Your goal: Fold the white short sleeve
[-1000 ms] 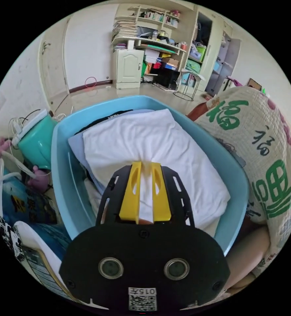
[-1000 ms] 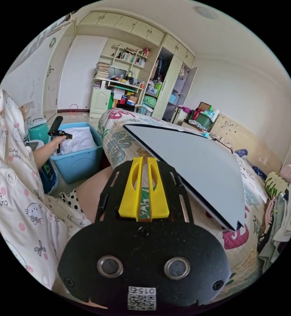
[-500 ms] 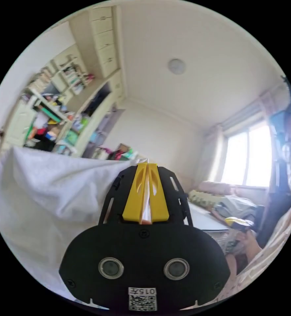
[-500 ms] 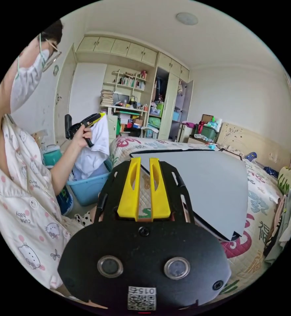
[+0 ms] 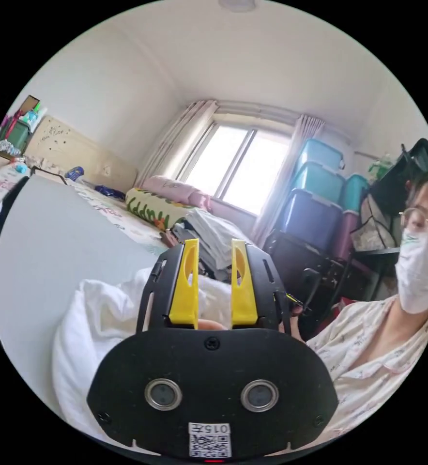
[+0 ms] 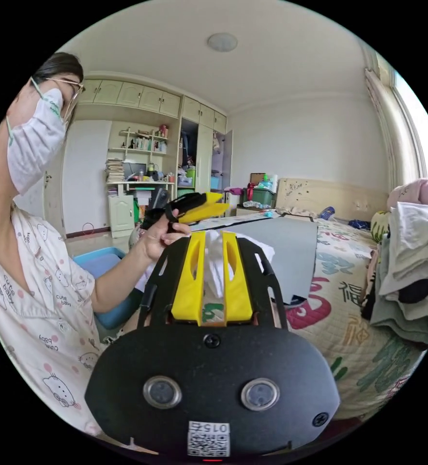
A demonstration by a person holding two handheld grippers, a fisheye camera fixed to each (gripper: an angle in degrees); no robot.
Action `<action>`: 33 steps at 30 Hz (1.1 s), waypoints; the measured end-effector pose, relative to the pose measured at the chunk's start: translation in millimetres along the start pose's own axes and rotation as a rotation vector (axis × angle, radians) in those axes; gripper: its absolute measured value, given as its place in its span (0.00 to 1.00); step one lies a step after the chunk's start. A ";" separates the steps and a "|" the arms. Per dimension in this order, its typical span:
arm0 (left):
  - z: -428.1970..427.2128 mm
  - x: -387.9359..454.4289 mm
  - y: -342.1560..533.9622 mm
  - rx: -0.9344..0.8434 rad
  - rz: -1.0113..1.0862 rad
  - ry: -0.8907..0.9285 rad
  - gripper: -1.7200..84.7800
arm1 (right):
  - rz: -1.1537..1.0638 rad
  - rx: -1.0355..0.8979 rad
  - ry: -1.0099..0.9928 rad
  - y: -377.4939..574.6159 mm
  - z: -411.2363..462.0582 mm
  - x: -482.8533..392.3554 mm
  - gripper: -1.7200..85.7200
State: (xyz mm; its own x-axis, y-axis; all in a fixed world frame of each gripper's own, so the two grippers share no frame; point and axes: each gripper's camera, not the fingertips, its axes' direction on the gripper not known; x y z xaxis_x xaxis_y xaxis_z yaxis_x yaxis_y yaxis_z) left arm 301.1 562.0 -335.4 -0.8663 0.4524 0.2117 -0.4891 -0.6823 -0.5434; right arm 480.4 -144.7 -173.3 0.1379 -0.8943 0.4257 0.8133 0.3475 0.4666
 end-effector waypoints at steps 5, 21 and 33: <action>-100.6 49.8 20.3 0.076 0.161 -0.288 0.15 | -0.105 -0.096 0.061 -17.7 48.6 -10.8 0.15; -284.0 -53.9 118.7 -0.138 -0.165 -0.744 0.21 | -0.322 -0.346 0.121 -71.7 213.3 -53.2 0.08; -348.5 -95.3 41.9 -0.071 -0.167 -0.679 0.13 | -0.202 -0.289 0.165 -89.1 208.7 -75.5 0.08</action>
State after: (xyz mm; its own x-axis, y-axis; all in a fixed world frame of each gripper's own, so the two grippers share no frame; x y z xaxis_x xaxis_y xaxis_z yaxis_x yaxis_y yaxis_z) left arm 398.5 690.5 -661.5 -0.6629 0.0733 0.7451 -0.6337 -0.5851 -0.5061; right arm 279.6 -49.3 -85.2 0.0283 -0.9780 0.2065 0.9559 0.0869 0.2806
